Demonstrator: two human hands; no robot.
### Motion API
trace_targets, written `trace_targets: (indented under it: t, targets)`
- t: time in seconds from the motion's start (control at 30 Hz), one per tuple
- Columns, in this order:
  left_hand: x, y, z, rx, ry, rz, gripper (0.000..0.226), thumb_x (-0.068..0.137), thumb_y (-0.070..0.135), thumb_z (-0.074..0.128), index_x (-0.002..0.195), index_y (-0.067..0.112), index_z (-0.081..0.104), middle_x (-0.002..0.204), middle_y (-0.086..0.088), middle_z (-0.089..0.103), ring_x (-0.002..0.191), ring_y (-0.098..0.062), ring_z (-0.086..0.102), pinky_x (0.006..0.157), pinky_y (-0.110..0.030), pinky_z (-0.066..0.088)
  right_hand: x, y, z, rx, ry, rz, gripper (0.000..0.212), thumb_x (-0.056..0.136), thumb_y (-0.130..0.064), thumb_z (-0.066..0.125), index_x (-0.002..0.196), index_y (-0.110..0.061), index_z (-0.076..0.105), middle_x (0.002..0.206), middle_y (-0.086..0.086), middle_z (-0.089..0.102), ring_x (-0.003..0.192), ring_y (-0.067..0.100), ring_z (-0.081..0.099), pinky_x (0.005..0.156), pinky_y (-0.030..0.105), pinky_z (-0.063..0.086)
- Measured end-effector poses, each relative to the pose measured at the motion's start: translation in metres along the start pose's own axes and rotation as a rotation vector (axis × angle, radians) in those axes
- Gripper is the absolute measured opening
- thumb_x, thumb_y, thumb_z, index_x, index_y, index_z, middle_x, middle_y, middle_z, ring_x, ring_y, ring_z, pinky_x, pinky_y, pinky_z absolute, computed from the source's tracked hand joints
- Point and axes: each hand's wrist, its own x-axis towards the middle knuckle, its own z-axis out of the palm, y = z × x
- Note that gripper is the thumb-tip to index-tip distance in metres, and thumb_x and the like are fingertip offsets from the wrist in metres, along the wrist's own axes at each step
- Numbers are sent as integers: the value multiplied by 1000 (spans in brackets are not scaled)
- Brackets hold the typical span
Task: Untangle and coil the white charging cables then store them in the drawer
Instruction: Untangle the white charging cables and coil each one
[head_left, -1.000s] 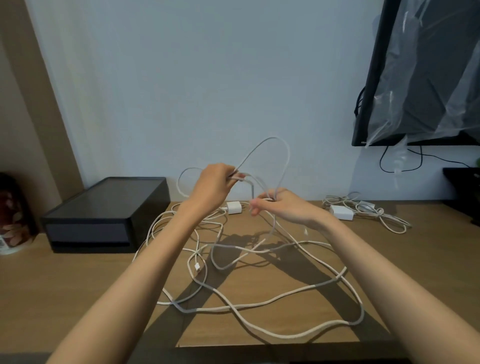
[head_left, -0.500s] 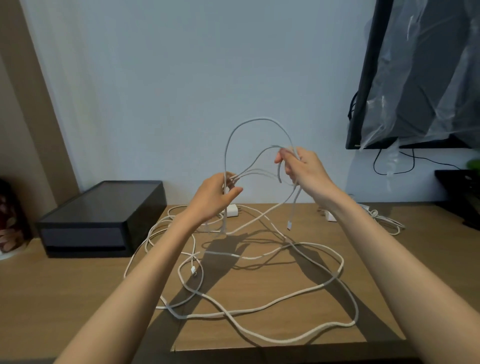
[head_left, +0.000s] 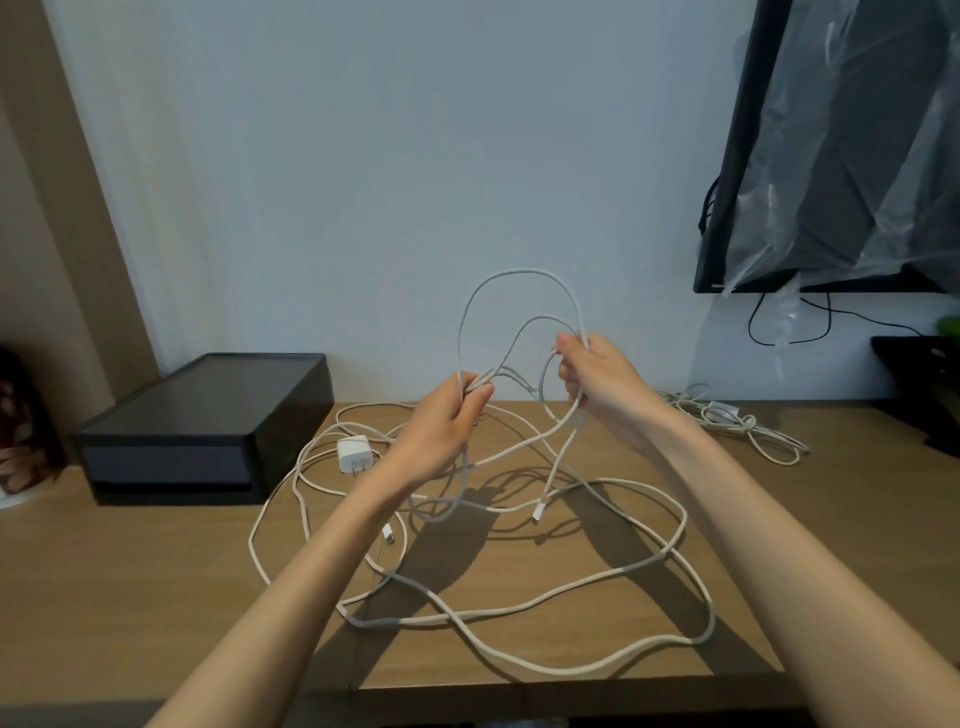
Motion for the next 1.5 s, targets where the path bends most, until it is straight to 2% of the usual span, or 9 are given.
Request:
trace_targets:
  t: [0.33, 0.43, 0.63, 0.83, 0.97, 1.07, 1.2, 1.3, 1.5]
  targets:
    - [-6, 20, 32, 523, 79, 125, 18, 103, 24, 29, 103, 10, 40, 92, -4, 35, 75, -31, 50, 61, -43, 40, -9, -2, 11, -83, -234, 100, 50, 88, -63, 44, 72, -16, 51, 73, 3, 26, 60, 11, 23, 58, 27, 21]
    - [-5, 22, 29, 646, 93, 173, 3, 101, 14, 38, 102, 12, 40, 89, -1, 28, 69, -30, 49, 52, -35, 29, -9, -1, 5, 29, -264, 172, 49, 89, -59, 46, 89, -11, 55, 84, 8, 51, 54, 7, 38, 58, 24, 23]
    - [-9, 24, 26, 679, 194, 215, 10, 95, 16, 53, 91, 9, 48, 81, -3, 33, 49, -24, 35, 41, -28, 19, -8, 3, 3, 33, -254, 239, 91, 73, -74, 48, 133, -7, 47, 102, 13, 62, 90, 23, 42, 57, 26, 27]
    - [-4, 19, 25, 498, 216, 227, 24, 101, 27, 32, 96, 8, 46, 90, -6, 42, 67, -32, 49, 54, -41, 38, -5, 3, 3, 78, -245, 276, 63, 92, -66, 31, 123, -13, 47, 72, 6, 71, 78, 24, 41, 58, 26, 26]
    - [-3, 17, 24, 405, 172, 240, 22, 102, 25, 34, 97, 8, 49, 89, -3, 45, 73, -29, 52, 61, -40, 41, -4, 3, 4, 221, -149, 270, 55, 91, -63, 42, 110, -12, 47, 70, 4, 46, 59, 12, 36, 56, 26, 26]
    - [-2, 18, 21, 417, 144, 214, 28, 101, 30, 31, 101, 9, 50, 91, -3, 49, 78, -28, 53, 62, -34, 37, -8, 2, 4, 195, -105, 198, 49, 87, -59, 51, 91, -11, 52, 57, -3, 56, 64, 13, 46, 61, 31, 33]
    - [4, 16, 22, 538, 55, 116, 29, 103, 31, 28, 102, 9, 49, 97, -10, 58, 83, -30, 55, 63, -33, 33, -9, 3, 5, 149, -59, 61, 64, 74, -62, 68, 100, -3, 66, 103, 10, 72, 78, 20, 58, 65, 31, 35]
    - [7, 14, 24, 651, 5, 105, 27, 103, 28, 29, 102, 9, 47, 99, -13, 62, 86, -33, 58, 63, -35, 34, -8, 6, 5, 142, -52, 17, 42, 80, -37, 74, 96, -1, 60, 57, -20, 63, 54, -10, 51, 65, 21, 35]
    - [5, 20, 29, 867, -28, 143, 27, 104, 23, 29, 121, 8, 44, 112, -11, 62, 99, -32, 61, 70, -37, 42, -8, 6, 8, 138, 0, 27, 65, 74, -19, 81, 115, -9, 32, 98, -1, 70, 88, 0, 65, 64, 8, 41]
